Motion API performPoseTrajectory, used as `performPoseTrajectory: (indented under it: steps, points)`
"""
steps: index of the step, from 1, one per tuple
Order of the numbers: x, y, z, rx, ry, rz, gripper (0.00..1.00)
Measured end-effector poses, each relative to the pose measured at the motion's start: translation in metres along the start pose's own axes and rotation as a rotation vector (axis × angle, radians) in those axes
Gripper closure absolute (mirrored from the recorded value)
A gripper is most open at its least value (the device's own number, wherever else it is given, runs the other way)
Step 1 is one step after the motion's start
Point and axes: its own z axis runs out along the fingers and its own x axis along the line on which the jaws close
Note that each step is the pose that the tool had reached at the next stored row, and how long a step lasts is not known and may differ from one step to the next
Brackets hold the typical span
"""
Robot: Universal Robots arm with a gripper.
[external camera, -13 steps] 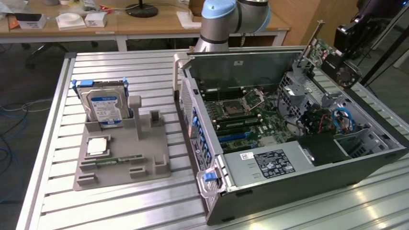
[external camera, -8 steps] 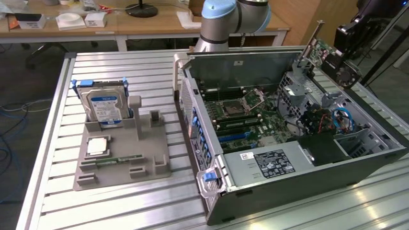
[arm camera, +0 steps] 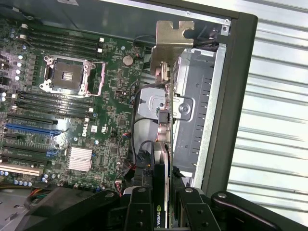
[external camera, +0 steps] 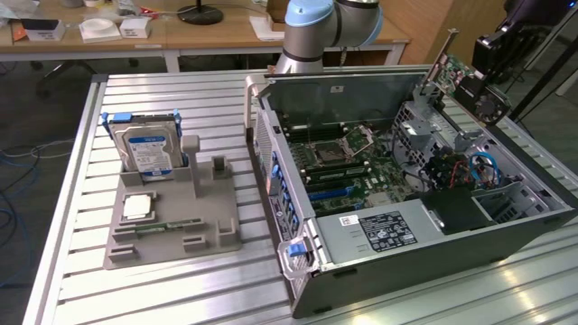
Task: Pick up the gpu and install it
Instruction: 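Insert the gpu into the slot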
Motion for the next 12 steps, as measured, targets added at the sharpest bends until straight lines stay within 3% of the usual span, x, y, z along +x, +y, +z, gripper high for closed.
performPoseTrajectory:
  steps: [5,12]
  points:
    - [0.003,0.0004,-0.0001,0.0002,-0.0001,-0.001,0.74]
    - [0.031,0.0044,-0.0004,0.0006,-0.0044,-0.005,0.74]
